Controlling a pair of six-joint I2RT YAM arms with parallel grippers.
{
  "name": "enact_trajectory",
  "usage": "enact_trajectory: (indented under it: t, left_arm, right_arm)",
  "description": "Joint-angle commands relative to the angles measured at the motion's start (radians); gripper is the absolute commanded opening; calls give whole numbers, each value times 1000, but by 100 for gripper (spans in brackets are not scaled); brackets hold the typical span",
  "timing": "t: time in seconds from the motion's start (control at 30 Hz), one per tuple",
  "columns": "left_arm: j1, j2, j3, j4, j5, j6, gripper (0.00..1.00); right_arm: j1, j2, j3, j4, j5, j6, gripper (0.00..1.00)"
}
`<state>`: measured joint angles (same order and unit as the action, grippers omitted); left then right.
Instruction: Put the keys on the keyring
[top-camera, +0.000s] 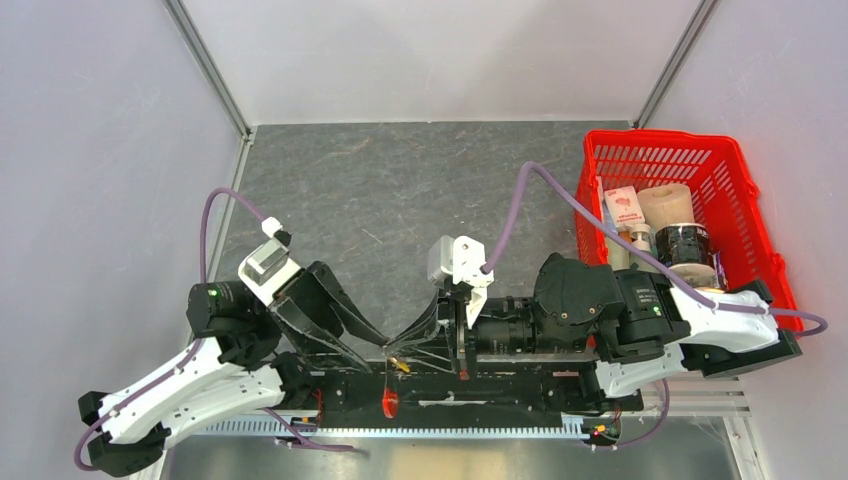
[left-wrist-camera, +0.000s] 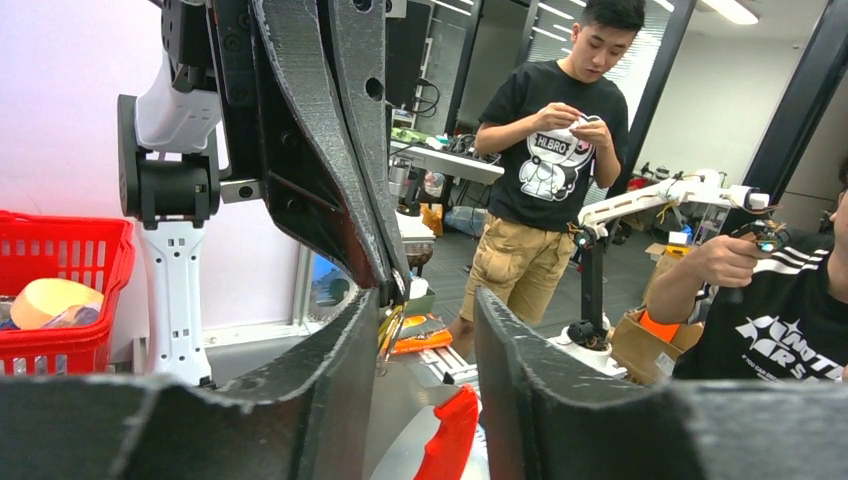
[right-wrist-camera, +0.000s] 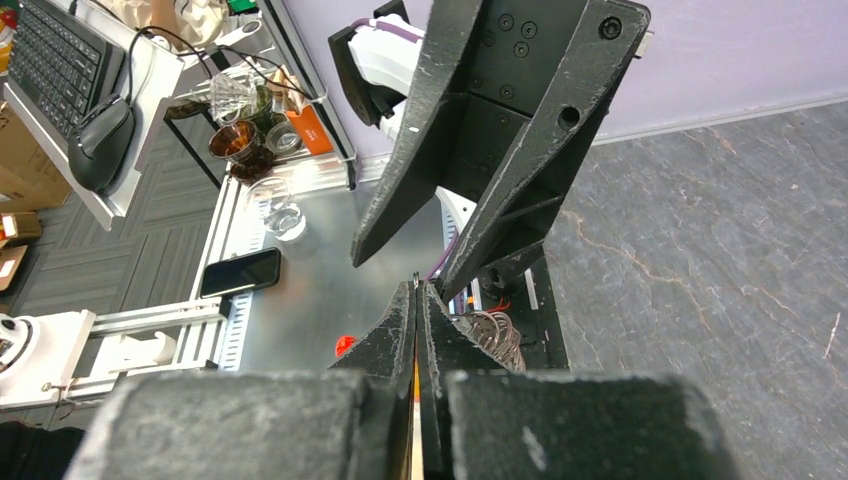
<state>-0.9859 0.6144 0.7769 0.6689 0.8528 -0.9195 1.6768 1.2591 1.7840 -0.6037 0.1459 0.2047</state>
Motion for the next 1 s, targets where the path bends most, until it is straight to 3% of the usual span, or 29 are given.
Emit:
enact_trajectory:
  t: [0.0, 0.2, 0.5, 0.73, 0.97]
  left_arm:
    - [2, -1, 38, 24, 38, -28, 41]
    - [1, -8, 32, 8, 45, -22, 35]
    - [1, -31, 32, -86, 21, 32, 43]
    - [1, -38, 39, -121, 12, 57, 44]
    - [1, -27, 45, -124, 9, 59, 34]
  right_arm:
    - [-18, -1, 57, 50, -21, 3, 0]
    - [-26, 1, 62, 65, -36, 0, 0]
    - [-28, 8, 81, 70, -63, -6, 0]
    - [-28, 9, 86, 62, -68, -5, 0]
    - [-28, 15, 85, 63, -73, -4, 0]
